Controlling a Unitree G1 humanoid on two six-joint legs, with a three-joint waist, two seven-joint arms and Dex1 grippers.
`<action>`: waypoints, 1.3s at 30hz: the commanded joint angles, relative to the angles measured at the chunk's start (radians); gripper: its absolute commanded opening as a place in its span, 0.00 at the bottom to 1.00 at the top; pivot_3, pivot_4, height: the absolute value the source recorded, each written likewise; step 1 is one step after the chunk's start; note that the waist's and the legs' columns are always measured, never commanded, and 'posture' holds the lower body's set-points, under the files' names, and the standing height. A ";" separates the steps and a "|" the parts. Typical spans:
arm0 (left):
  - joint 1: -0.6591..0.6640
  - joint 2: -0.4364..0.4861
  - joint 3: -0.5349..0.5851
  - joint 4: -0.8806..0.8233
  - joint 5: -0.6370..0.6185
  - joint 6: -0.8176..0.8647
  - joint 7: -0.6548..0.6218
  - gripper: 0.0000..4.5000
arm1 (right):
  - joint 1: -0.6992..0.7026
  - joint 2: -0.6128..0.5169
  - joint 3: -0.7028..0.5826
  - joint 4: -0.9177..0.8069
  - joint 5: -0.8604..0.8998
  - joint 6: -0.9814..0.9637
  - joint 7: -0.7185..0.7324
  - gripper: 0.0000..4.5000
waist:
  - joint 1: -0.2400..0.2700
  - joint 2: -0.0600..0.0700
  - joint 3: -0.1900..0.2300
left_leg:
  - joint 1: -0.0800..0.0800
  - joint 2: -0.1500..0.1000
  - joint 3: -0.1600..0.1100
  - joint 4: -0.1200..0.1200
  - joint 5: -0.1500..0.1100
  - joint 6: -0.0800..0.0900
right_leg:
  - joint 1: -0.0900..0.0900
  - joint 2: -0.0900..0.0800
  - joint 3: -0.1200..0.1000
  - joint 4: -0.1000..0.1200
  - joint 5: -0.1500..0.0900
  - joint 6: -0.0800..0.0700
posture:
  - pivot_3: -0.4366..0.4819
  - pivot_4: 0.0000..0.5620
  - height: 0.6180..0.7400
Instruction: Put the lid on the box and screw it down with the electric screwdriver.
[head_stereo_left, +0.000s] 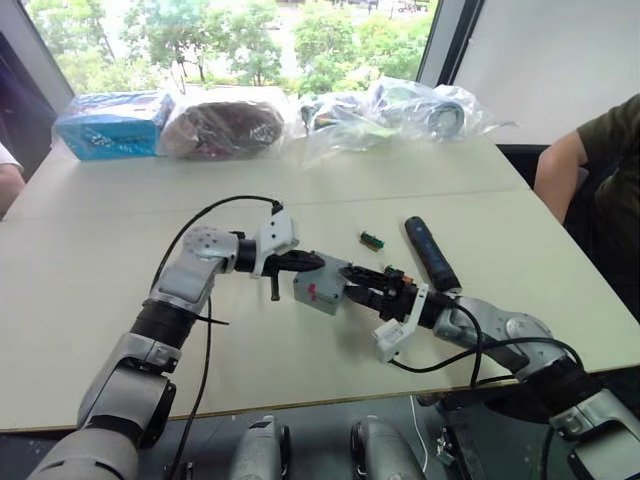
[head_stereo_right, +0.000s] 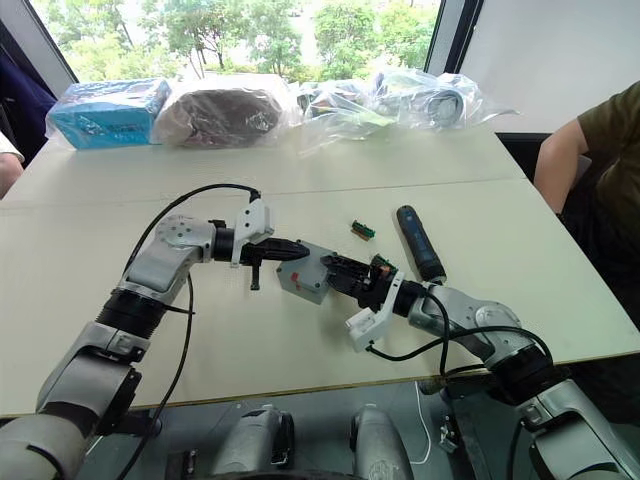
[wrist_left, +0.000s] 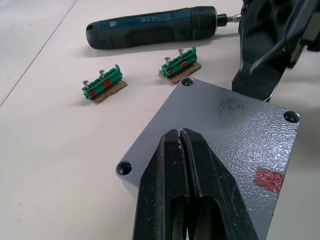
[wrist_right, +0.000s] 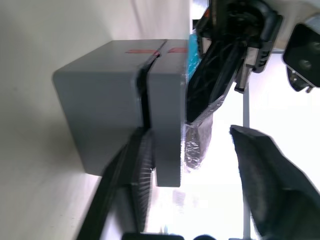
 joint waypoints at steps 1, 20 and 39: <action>0.022 0.009 -0.026 0.014 0.038 0.014 -0.006 0.00 | 0.010 -0.037 0.003 0.012 0.001 -0.034 0.034 0.89 | 0.000 0.000 0.000 | 0.000 0.000 0.000 0.000 0.000 0.000 | 0.000 0.000 0.000 0.000 0.000 0.000 | 0.48 0.27 1.00; -0.007 0.008 0.082 -0.109 -0.066 0.158 0.018 0.00 | 0.122 -0.060 -0.069 -0.167 0.722 0.277 0.521 0.63 | 0.000 -0.001 0.000 | -0.001 0.001 -0.001 0.000 0.000 0.000 | 0.000 0.000 0.000 0.000 0.001 0.002 | 0.48 0.27 1.00; 0.085 0.048 0.065 0.006 0.023 0.054 0.089 0.00 | 0.120 0.136 -0.061 -0.264 0.706 0.802 0.671 0.02 | 0.003 -0.001 0.000 | -0.002 0.001 -0.001 0.000 0.000 0.000 | -0.003 -0.001 -0.001 0.000 0.000 0.000 | 0.48 0.27 1.00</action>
